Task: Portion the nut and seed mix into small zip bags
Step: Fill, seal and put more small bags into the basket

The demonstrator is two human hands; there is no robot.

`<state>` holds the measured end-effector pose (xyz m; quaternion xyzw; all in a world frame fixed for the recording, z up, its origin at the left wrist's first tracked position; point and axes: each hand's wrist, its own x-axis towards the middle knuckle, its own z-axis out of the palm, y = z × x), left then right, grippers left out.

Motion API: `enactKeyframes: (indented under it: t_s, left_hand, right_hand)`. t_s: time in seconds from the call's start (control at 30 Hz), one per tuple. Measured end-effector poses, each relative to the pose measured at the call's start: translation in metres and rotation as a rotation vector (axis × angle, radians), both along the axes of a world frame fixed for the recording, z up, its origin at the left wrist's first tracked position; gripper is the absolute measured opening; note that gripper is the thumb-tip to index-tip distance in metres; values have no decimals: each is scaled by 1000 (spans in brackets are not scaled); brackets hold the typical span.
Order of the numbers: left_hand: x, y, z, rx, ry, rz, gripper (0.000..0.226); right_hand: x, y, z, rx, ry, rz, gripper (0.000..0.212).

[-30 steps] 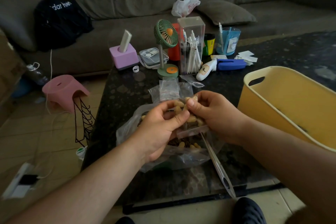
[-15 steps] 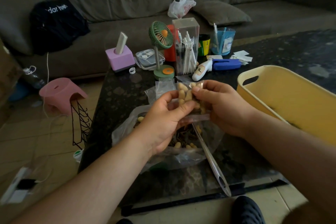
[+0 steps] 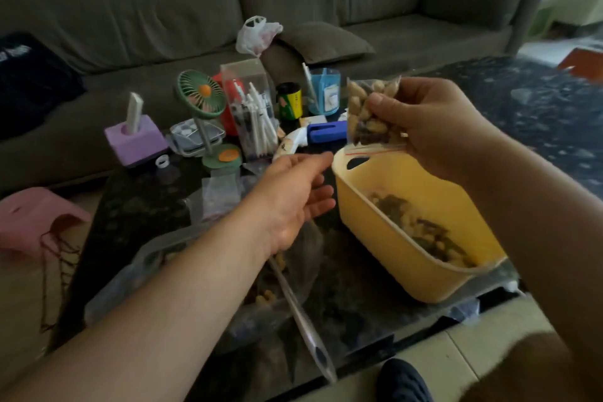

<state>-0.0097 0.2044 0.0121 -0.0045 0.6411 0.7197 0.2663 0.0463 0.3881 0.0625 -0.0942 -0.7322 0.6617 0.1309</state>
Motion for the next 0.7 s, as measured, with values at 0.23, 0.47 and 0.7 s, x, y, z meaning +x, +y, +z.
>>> enactKeyframes:
  t_s: [0.23, 0.47, 0.7]
  left_hand:
    - [17, 48, -35, -136, -117, -94, 48]
    - [43, 39, -42, -98, 130, -15, 20]
    - [71, 22, -52, -62, 348, 23, 18]
  right_hand:
    - [-2, 40, -32, 637, -317, -20, 18]
    - [-10, 37, -52, 868, -446, 103, 30]
    - [-5, 13, -53, 859, -452, 120, 40]
